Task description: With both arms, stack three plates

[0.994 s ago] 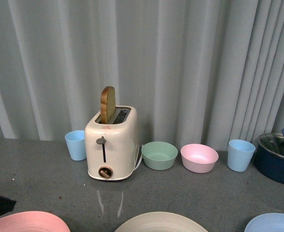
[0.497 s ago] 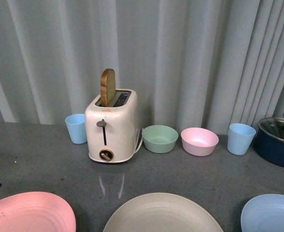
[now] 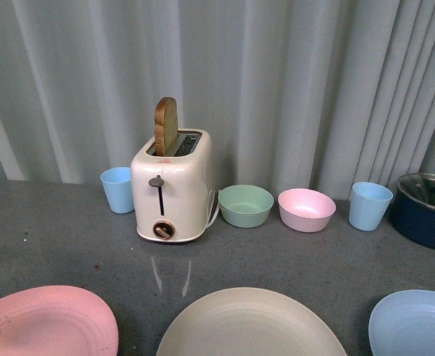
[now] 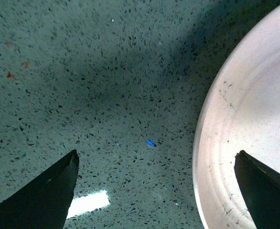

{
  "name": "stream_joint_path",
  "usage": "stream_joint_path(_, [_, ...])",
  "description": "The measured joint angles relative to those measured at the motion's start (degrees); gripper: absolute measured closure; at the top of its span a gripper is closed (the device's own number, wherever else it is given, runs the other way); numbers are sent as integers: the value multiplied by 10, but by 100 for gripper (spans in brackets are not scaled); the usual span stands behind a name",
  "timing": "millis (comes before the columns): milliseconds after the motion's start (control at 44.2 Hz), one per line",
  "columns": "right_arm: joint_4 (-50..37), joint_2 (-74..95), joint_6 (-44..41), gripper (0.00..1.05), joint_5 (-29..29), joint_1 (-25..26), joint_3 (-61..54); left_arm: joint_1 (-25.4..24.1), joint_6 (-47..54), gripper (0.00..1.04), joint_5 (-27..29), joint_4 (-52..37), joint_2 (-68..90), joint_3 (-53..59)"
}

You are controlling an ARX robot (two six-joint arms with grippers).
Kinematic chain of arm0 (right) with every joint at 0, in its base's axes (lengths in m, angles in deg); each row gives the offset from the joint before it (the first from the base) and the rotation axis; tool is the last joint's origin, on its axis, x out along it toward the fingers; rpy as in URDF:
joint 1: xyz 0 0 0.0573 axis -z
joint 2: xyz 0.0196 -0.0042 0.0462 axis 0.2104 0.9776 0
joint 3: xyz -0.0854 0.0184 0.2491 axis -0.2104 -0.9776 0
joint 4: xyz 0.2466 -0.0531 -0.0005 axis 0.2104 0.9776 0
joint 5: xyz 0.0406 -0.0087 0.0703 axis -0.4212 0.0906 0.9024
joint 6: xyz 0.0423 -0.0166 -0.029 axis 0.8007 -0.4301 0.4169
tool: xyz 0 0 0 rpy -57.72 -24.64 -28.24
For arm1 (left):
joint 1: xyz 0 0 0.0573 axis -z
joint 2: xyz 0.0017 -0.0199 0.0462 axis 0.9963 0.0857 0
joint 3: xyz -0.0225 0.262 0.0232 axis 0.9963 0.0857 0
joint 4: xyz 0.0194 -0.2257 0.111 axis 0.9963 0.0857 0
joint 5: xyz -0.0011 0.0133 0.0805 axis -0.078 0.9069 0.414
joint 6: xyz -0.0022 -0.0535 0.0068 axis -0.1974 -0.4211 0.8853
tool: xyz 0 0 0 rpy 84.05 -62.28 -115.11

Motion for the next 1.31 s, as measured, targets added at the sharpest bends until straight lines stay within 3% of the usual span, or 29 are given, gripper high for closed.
stream_joint_path(655, [0, 0, 0, 7, 0, 0, 0, 14, 11, 8, 17, -51, 33, 38])
stream_joint_path(1040, [0, 0, 0, 7, 0, 0, 0, 25, 10, 79, 11, -50, 33, 48])
stream_joint_path(1175, [0, 0, 0, 7, 0, 0, 0, 26, -1, 94, 3, -46, 29, 46])
stream_joint_path(1311, [0, 0, 0, 7, 0, 0, 0, 25, -7, 100, -4, -38, 25, 45])
